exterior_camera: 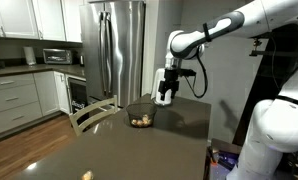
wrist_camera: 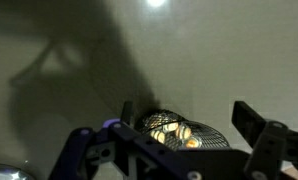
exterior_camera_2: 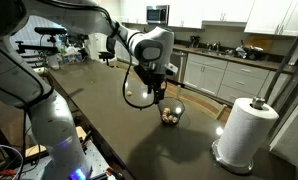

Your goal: Move the black basket backwards

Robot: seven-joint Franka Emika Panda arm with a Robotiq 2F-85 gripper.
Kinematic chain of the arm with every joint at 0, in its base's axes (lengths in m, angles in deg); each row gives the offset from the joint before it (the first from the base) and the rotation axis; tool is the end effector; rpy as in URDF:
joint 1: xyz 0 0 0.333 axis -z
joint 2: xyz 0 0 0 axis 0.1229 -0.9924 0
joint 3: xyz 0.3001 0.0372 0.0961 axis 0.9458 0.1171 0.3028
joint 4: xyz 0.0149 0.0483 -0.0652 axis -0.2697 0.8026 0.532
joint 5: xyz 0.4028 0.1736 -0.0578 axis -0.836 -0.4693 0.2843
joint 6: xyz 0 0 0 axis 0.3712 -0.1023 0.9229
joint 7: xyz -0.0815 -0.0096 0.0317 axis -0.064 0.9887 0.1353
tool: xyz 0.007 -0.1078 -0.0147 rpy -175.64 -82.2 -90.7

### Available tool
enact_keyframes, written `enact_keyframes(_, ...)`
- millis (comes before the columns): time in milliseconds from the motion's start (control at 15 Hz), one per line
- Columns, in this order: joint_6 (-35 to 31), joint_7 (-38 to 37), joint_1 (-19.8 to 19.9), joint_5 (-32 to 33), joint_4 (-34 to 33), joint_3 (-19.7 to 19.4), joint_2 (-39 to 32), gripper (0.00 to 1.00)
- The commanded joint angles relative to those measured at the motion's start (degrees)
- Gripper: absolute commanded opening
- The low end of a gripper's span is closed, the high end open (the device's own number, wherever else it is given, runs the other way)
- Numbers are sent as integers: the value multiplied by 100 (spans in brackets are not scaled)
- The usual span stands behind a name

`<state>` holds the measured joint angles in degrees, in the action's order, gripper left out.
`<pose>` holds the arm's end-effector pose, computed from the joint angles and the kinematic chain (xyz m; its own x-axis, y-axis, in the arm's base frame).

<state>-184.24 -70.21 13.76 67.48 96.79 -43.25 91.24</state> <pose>0.4632 -0.1280 0.4108 0.9413 -0.3334 -0.0536 -0.3375 -0.9337 -0.1195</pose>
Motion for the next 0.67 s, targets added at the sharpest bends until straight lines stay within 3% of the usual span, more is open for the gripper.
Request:
enact_keyframes(0,-412,-105,1,-106,-427,80,-725,100)
enact_keyframes(600,-1279,-249,80,-217,-781,29,-1734,100)
